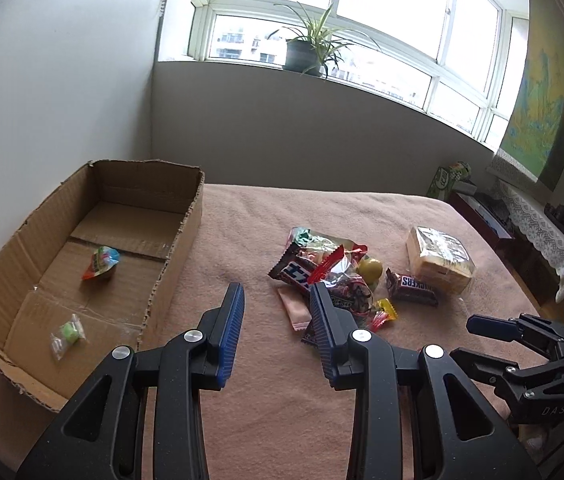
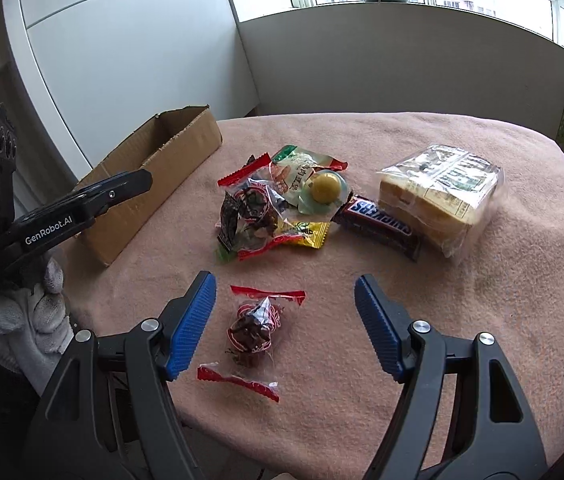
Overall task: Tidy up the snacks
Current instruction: 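Grasp the red candy bag with right tool while left grasps black packet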
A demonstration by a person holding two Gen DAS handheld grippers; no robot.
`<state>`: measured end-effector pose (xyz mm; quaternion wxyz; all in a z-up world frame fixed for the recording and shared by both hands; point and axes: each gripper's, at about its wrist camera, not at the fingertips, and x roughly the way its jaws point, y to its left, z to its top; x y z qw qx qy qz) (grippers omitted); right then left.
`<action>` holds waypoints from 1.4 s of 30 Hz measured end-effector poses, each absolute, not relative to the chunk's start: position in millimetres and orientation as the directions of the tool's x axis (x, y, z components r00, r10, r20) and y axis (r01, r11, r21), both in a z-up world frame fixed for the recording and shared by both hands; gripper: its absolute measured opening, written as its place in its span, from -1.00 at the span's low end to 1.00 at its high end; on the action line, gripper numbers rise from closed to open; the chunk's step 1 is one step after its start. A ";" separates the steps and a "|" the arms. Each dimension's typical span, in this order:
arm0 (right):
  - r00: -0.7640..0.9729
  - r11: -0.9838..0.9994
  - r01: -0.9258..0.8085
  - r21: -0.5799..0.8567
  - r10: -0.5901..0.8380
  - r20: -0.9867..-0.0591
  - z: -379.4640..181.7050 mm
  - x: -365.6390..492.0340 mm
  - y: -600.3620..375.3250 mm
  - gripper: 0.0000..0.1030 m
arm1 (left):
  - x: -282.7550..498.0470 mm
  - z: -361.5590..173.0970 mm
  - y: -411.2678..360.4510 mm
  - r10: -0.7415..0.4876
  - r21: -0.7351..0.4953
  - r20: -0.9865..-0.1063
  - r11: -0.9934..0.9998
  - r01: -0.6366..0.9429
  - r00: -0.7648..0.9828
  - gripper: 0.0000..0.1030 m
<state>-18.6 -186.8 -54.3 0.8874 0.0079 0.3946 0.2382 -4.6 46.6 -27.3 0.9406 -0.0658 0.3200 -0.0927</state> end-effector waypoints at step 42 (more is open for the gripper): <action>0.491 0.879 -0.447 0.169 0.399 -0.774 -89.3 -15.8 -152.4 0.32 | 40.9 -78.0 -2.7 -0.251 -0.141 -0.742 0.965 0.221 0.621 -0.37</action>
